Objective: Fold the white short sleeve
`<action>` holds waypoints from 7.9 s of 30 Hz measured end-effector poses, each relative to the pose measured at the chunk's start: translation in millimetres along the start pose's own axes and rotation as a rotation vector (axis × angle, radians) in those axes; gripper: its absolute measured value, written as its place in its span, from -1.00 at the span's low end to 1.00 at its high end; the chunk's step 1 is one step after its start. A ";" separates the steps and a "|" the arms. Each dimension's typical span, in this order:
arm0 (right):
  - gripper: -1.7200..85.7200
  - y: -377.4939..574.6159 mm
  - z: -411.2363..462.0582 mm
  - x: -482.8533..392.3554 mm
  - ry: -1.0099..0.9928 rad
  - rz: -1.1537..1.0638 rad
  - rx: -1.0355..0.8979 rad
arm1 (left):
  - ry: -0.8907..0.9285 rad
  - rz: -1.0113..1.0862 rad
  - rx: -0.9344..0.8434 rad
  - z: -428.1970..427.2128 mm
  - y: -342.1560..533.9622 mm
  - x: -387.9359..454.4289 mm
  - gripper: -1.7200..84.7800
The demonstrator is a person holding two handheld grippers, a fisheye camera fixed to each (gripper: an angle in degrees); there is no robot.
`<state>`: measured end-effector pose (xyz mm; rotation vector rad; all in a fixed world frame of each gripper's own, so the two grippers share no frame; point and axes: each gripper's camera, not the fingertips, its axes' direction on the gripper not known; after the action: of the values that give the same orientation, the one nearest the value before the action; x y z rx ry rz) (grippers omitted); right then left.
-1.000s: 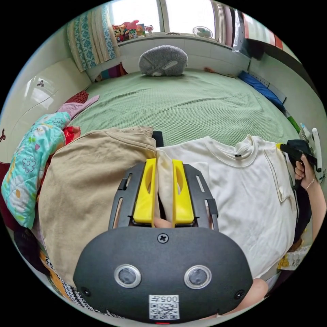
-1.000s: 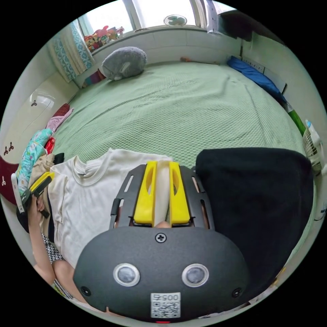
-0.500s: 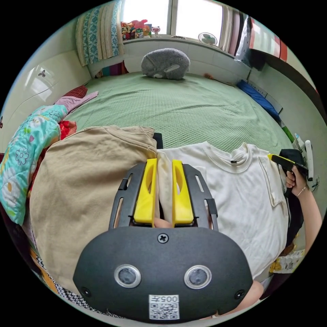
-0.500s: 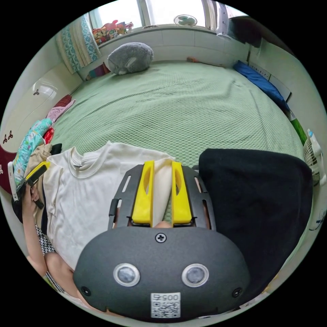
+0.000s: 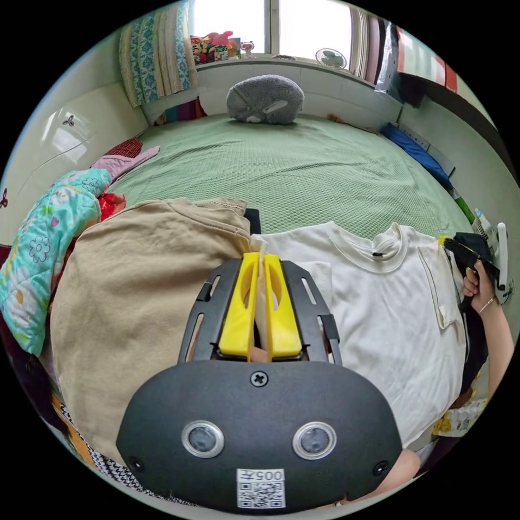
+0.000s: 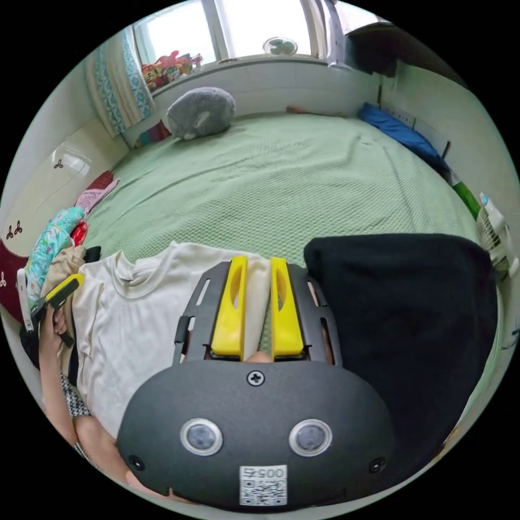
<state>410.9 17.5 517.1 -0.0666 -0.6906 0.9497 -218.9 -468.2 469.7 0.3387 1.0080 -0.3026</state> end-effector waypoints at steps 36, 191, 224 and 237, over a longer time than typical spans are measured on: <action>-0.98 76.0 -185.1 -21.0 -0.166 -0.120 0.039 | 0.165 0.021 0.153 -173.0 102.3 -42.5 -0.94; -0.77 273.4 -158.7 -273.0 -0.387 -0.296 -0.028 | 0.071 0.121 -0.020 -230.3 348.7 53.8 -0.76; -0.79 320.2 -158.8 -258.0 -0.293 -0.165 -0.014 | -0.017 0.107 -0.025 -256.3 388.5 -6.2 -0.95; -0.82 347.0 -143.6 -284.3 -0.269 -0.191 -0.049 | 0.678 -0.260 0.003 -272.2 433.2 -155.0 -0.96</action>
<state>131.3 41.2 138.8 0.0842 -0.9514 0.7649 -333.0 50.7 528.7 0.3183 1.7262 -0.4373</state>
